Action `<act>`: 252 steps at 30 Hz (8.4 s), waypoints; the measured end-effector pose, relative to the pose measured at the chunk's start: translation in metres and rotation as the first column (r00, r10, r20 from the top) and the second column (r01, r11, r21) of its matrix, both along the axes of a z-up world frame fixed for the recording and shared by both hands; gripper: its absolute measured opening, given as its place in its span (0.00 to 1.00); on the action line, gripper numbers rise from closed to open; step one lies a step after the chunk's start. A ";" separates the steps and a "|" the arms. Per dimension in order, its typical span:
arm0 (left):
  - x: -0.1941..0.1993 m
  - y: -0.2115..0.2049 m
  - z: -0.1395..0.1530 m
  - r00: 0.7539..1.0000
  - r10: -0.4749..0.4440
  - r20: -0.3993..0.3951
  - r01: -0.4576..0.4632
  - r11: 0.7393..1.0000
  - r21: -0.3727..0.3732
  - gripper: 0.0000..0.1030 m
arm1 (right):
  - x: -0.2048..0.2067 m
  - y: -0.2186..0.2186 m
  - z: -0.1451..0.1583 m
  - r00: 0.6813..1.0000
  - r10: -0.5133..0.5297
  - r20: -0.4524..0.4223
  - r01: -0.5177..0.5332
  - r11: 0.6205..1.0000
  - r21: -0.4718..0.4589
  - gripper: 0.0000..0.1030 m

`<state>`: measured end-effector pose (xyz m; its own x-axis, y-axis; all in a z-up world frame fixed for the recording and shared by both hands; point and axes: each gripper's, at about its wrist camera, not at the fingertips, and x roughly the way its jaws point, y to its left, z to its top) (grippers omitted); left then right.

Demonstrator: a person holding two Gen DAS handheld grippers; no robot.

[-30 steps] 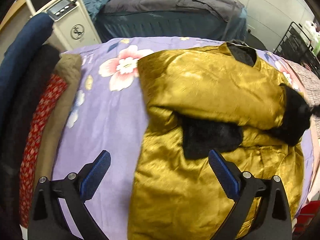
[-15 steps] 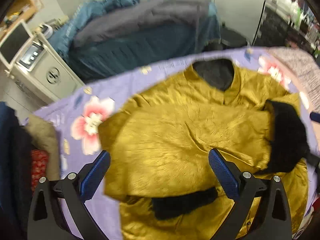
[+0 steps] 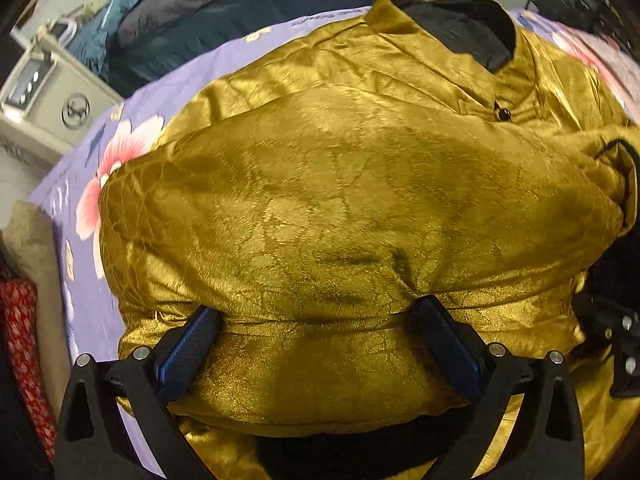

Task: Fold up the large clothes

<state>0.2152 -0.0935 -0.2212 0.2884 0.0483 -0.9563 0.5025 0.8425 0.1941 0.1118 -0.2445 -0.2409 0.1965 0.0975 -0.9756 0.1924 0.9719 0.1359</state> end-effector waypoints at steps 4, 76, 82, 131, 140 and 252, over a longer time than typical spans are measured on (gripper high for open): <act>0.002 -0.004 -0.003 1.000 0.022 0.011 -0.022 1.000 0.007 0.95 | 0.006 0.009 -0.005 0.999 -0.015 -0.038 0.013 0.997 -0.071 0.96; -0.192 0.207 0.001 0.893 0.061 -0.446 -0.242 0.900 -0.362 0.19 | -0.315 -0.077 -0.016 0.970 -0.135 -0.202 0.228 0.795 0.562 0.14; -0.184 0.194 0.017 0.890 0.044 -0.455 -0.231 0.902 -0.365 0.13 | -0.289 -0.066 0.020 0.988 -0.091 -0.121 0.147 0.778 0.611 0.12; 0.111 0.169 0.133 0.876 0.396 -0.276 -0.482 0.687 -0.545 0.93 | 0.017 -0.277 0.004 0.646 -0.736 -0.202 0.631 0.367 0.683 0.30; 0.000 0.066 0.124 0.988 0.156 -0.022 -0.153 0.918 -0.365 0.93 | 0.033 -0.270 0.113 0.851 -0.489 0.191 0.378 0.824 0.422 0.64; 0.076 0.110 0.088 0.919 0.384 -0.089 -0.389 0.846 -0.365 0.94 | -0.076 -0.167 0.051 0.935 -0.301 0.188 0.260 0.941 0.216 0.94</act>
<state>0.2912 0.0167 -0.1331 0.3084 -0.2019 -0.9296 0.1217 0.9776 -0.1719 0.0360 -0.4112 -0.1901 0.4454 0.1815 -0.8767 0.3995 0.8361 0.3761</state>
